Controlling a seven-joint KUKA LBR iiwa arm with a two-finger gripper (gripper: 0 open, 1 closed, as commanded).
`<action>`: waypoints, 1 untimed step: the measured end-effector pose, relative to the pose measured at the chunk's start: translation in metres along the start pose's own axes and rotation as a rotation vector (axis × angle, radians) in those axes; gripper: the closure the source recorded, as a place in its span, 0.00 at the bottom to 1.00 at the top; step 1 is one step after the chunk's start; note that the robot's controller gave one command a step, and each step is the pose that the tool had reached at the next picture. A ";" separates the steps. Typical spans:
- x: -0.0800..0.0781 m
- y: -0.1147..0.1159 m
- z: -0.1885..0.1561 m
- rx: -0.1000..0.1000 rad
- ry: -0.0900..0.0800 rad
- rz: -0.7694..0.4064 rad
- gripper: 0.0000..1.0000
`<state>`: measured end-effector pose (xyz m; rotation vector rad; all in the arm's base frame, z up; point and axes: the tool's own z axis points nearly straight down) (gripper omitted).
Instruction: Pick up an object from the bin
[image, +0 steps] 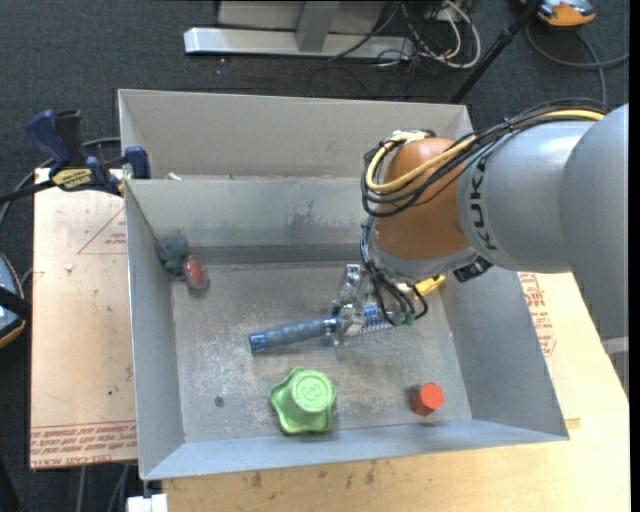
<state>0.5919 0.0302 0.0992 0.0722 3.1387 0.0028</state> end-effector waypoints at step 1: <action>0.000 0.000 -0.015 0.000 0.000 0.001 1.00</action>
Offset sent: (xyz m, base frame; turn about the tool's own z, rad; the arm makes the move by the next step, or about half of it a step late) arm 0.0000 -0.0001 0.0150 0.0000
